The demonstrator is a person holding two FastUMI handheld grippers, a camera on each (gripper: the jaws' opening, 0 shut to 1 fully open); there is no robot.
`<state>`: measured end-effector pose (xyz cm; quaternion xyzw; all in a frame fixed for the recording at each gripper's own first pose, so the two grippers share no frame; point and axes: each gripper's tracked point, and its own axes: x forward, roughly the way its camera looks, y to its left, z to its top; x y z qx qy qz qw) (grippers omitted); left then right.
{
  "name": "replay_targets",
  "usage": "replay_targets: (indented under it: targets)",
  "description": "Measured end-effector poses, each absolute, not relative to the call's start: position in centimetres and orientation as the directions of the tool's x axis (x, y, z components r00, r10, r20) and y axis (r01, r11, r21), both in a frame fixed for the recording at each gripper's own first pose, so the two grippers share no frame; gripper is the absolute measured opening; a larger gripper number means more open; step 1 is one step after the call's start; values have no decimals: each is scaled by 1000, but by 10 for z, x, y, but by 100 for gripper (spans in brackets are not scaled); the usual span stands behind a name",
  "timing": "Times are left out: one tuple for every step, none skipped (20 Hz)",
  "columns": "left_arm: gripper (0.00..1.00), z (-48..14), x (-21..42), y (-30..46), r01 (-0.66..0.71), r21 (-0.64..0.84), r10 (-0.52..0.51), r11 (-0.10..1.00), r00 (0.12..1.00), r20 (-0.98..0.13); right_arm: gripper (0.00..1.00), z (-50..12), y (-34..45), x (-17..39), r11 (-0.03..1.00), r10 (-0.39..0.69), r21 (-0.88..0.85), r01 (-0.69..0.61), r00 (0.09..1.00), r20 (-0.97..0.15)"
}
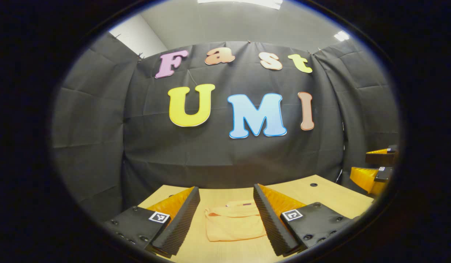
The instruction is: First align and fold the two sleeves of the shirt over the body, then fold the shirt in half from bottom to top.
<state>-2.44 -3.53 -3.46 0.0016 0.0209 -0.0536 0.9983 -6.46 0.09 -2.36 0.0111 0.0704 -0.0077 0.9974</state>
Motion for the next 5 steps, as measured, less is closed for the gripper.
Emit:
replay_targets:
  targets:
    - [96,-33,-23,-36,109,-3,-109,994,993,-37,97,-21,4,-67,1000,-11,22,14,990,-139]
    - [96,-31,-23,-37,108,-11,-108,994,994,-32,96,-17,3,-67,1000,-16,17,18,992,-128]
    - [96,-30,-25,-37,108,-16,-108,994,994,-28,96,-15,2,-66,1000,-15,12,17,993,-121]
    - [95,-30,-26,-37,108,-16,-108,994,994,-25,96,-12,3,-66,1000,-13,12,14,994,-112]
    - [95,-30,-28,-37,105,-13,-105,994,994,-25,96,-7,5,-65,1000,-3,17,5,995,-97]
